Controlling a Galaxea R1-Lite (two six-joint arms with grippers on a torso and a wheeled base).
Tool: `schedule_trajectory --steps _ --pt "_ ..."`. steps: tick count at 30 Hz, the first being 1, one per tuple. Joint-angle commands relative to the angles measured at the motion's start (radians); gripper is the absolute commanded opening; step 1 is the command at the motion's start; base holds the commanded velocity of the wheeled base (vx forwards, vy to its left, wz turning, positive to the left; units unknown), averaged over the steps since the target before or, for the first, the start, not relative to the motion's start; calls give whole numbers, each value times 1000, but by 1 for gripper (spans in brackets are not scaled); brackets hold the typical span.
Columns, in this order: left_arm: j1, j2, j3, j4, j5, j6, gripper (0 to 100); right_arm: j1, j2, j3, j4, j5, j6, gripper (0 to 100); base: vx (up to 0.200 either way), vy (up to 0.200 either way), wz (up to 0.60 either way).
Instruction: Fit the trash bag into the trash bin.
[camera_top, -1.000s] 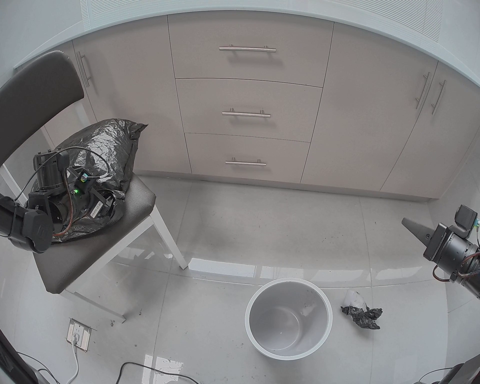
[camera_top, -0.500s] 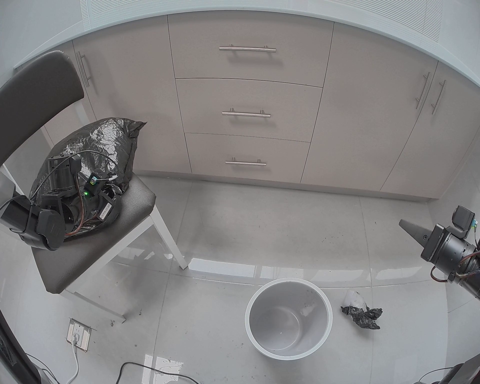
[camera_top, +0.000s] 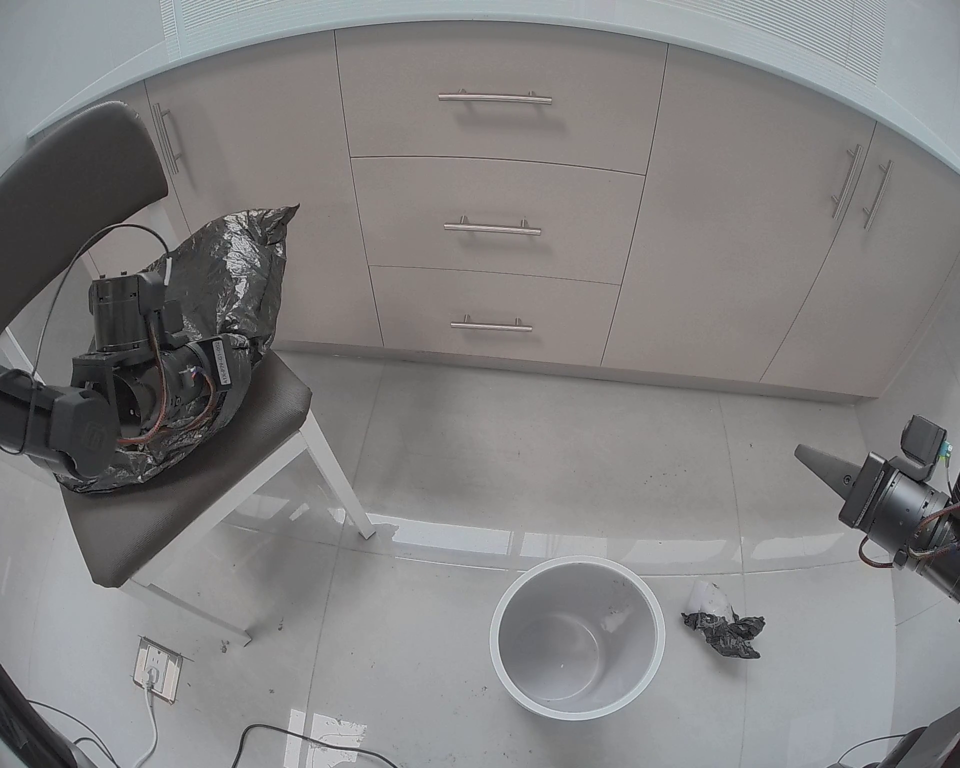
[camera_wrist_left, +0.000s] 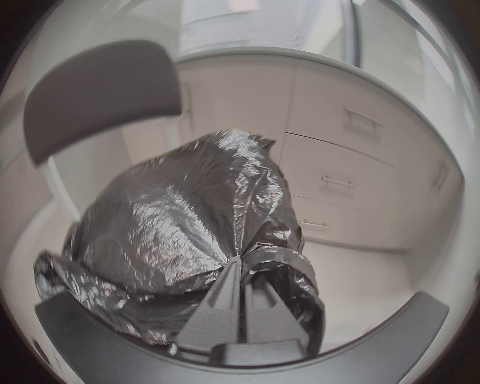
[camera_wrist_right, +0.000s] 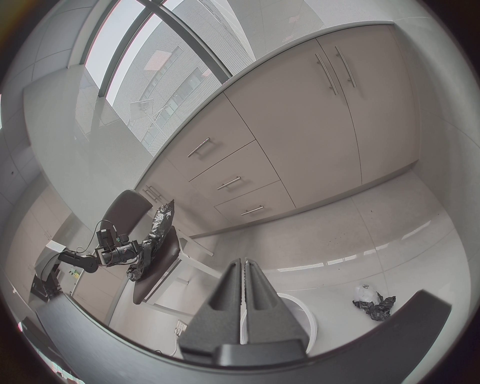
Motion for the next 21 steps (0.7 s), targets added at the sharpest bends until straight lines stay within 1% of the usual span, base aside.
schedule_trajectory --steps 1,3,6,8,11,12,14,15,16,17,19,21 --pt "-59 -194 -293 866 -9 -1102 0 52 16 -6 7 40 -9 0 0 0 0" --pt "-129 -123 -307 876 5 -1104 0 107 50 -35 13 27 -7 0 0 0 0" --pt "-258 -77 -339 864 42 -1110 0 194 126 -70 13 -45 -12 0 0 0 0" --pt "-346 -71 -368 838 40 -1116 0 243 182 -94 13 -90 -21 0 0 0 0" --pt "-444 -76 -444 800 20 -1119 0 305 234 -124 16 -108 -32 0 0 0 0" --pt "-471 -81 -485 801 9 -1119 0 326 249 -135 17 -108 -36 0 0 0 0" --pt "-497 -84 -546 804 -9 -1125 0 360 271 -150 34 -108 -58 0 0 0 0" --pt "-505 -85 -582 810 -29 -1127 0 383 283 -166 51 -111 -76 0 0 0 0" --pt "-507 -87 -591 812 -33 -1125 0 388 287 -169 56 -113 -82 0 0 0 0" --pt "-508 -104 -634 829 -70 -1127 0 411 310 -189 74 -128 -108 100 0 0 0" --pt "-507 -120 -681 849 -115 -1127 0 449 343 -207 74 -165 -134 100 0 0 0" --pt "-508 -134 -717 859 -136 -1125 0 489 364 -224 73 -187 -137 100 0 0 0"
